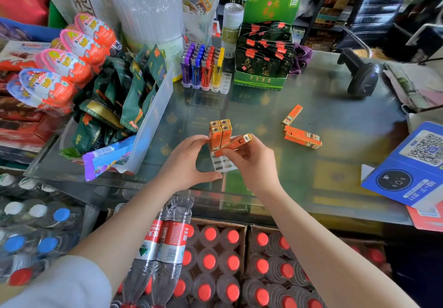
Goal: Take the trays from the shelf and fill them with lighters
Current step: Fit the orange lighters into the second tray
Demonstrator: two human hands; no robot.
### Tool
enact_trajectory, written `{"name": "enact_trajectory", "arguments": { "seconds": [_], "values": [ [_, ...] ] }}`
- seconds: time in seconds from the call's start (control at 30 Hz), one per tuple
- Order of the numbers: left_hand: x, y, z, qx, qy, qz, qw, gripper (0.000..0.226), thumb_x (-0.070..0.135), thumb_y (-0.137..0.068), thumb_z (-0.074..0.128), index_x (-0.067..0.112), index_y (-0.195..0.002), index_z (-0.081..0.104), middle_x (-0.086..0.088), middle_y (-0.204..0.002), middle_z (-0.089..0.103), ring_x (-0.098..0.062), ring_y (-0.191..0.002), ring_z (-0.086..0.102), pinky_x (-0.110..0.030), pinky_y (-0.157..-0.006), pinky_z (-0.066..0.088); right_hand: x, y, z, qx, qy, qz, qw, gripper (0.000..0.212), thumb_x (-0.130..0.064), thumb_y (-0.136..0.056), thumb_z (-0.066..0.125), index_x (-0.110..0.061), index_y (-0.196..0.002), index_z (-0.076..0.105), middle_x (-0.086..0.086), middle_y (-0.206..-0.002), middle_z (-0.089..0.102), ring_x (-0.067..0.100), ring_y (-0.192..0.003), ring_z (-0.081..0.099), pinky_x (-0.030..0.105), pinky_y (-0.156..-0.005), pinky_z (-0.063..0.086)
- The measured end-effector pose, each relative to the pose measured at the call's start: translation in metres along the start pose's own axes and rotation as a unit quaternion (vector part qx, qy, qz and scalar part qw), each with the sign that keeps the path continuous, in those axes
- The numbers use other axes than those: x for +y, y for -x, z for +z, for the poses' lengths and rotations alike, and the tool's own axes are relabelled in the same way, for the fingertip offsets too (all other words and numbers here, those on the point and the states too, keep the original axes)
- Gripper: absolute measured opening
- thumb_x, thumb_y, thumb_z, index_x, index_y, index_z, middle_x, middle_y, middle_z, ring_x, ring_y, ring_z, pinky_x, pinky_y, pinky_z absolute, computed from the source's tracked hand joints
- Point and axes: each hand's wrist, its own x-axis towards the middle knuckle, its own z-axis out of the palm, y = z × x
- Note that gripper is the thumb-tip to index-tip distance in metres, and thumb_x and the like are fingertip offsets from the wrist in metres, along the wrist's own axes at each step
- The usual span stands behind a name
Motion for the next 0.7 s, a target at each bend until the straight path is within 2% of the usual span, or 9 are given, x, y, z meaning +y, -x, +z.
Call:
{"name": "enact_trajectory", "arguments": {
  "seconds": [0.03, 0.1, 0.13, 0.2, 0.27, 0.33, 0.43, 0.5, 0.7],
  "values": [
    [-0.001, 0.001, 0.000, 0.004, 0.000, 0.001, 1.000, 0.080, 0.050, -0.064, 0.074, 0.019, -0.131, 0.043, 0.003, -0.136, 0.044, -0.013, -0.124, 0.039, -0.024, -0.100, 0.027, 0.000, -0.001, 0.002, -0.003, 0.016, 0.003, 1.000, 0.011, -0.018, -0.076, 0.072, -0.019, -0.078, 0.061, -0.011, -0.073, 0.069, 0.002, -0.066, 0.063, 0.012, -0.062, 0.048],
    [-0.002, 0.002, 0.002, 0.015, -0.002, 0.006, 1.000, 0.078, 0.050, -0.065, 0.073, 0.017, -0.130, 0.044, 0.001, -0.135, 0.045, -0.015, -0.123, 0.042, -0.028, -0.102, 0.031, -0.001, -0.003, 0.005, -0.001, 0.050, 0.001, 0.999, 0.019, -0.020, -0.077, 0.072, -0.029, -0.069, 0.056, -0.012, -0.070, 0.066, -0.001, -0.063, 0.059, 0.010, -0.059, 0.044],
    [-0.001, 0.002, 0.002, 0.019, -0.003, 0.006, 1.000, 0.078, 0.049, -0.066, 0.073, 0.016, -0.130, 0.044, 0.000, -0.135, 0.046, -0.016, -0.123, 0.042, -0.029, -0.102, 0.032, -0.001, -0.004, 0.007, 0.003, 0.066, 0.003, 0.998, 0.020, -0.021, -0.077, 0.072, -0.029, -0.068, 0.055, -0.011, -0.070, 0.065, 0.000, -0.062, 0.057, 0.011, -0.058, 0.043],
    [-0.001, 0.002, 0.002, 0.023, -0.008, 0.006, 1.000, 0.078, 0.048, -0.067, 0.073, 0.016, -0.130, 0.044, 0.000, -0.135, 0.045, -0.016, -0.123, 0.042, -0.027, -0.100, 0.030, -0.002, -0.006, 0.008, 0.005, 0.097, 0.014, 0.995, 0.014, -0.025, -0.077, 0.071, -0.022, -0.075, 0.058, -0.007, -0.076, 0.065, 0.006, -0.063, 0.057, 0.020, -0.060, 0.046],
    [-0.001, 0.001, 0.002, 0.024, -0.012, 0.008, 1.000, 0.077, 0.049, -0.067, 0.073, 0.015, -0.131, 0.043, 0.000, -0.136, 0.045, -0.016, -0.124, 0.041, -0.026, -0.101, 0.029, -0.003, -0.008, 0.009, 0.007, 0.132, 0.021, 0.991, 0.020, -0.030, -0.077, 0.071, -0.014, -0.083, 0.061, -0.003, -0.081, 0.068, 0.013, -0.066, 0.058, 0.030, -0.064, 0.049],
    [-0.001, 0.001, 0.002, 0.021, -0.012, 0.008, 1.000, 0.078, 0.049, -0.068, 0.072, 0.016, -0.131, 0.042, 0.001, -0.137, 0.044, -0.016, -0.125, 0.040, -0.028, -0.102, 0.030, -0.007, -0.010, 0.010, 0.011, 0.167, 0.022, 0.986, 0.028, -0.036, -0.077, 0.070, -0.012, -0.088, 0.062, 0.001, -0.084, 0.070, 0.018, -0.071, 0.061, 0.033, -0.066, 0.052],
    [0.000, 0.000, 0.002, 0.011, -0.006, 0.000, 1.000, 0.077, 0.050, -0.070, 0.070, 0.019, -0.133, 0.040, 0.004, -0.139, 0.041, -0.014, -0.127, 0.037, -0.030, -0.104, 0.029, -0.015, -0.009, 0.013, 0.012, 0.244, 0.031, 0.969, 0.035, -0.042, -0.080, 0.064, -0.010, -0.093, 0.058, 0.006, -0.089, 0.069, 0.025, -0.079, 0.063, 0.032, -0.064, 0.050],
    [0.001, 0.001, 0.002, 0.006, -0.003, -0.002, 1.000, 0.076, 0.051, -0.071, 0.068, 0.021, -0.133, 0.038, 0.005, -0.140, 0.040, -0.013, -0.128, 0.035, -0.030, -0.105, 0.028, -0.020, -0.007, 0.019, 0.001, 0.304, 0.022, 0.952, 0.035, -0.043, -0.084, 0.059, -0.010, -0.095, 0.055, 0.007, -0.092, 0.068, 0.027, -0.082, 0.062, 0.029, -0.060, 0.043],
    [0.001, 0.001, 0.001, 0.007, -0.003, -0.005, 1.000, 0.075, 0.051, -0.070, 0.069, 0.020, -0.132, 0.039, 0.005, -0.139, 0.041, -0.013, -0.127, 0.036, -0.033, -0.107, 0.030, -0.026, -0.002, 0.021, -0.003, 0.359, 0.007, 0.933, 0.037, -0.044, -0.089, 0.051, -0.010, -0.101, 0.054, 0.007, -0.097, 0.067, 0.026, -0.085, 0.062, 0.026, -0.059, 0.035]
  ]
}}
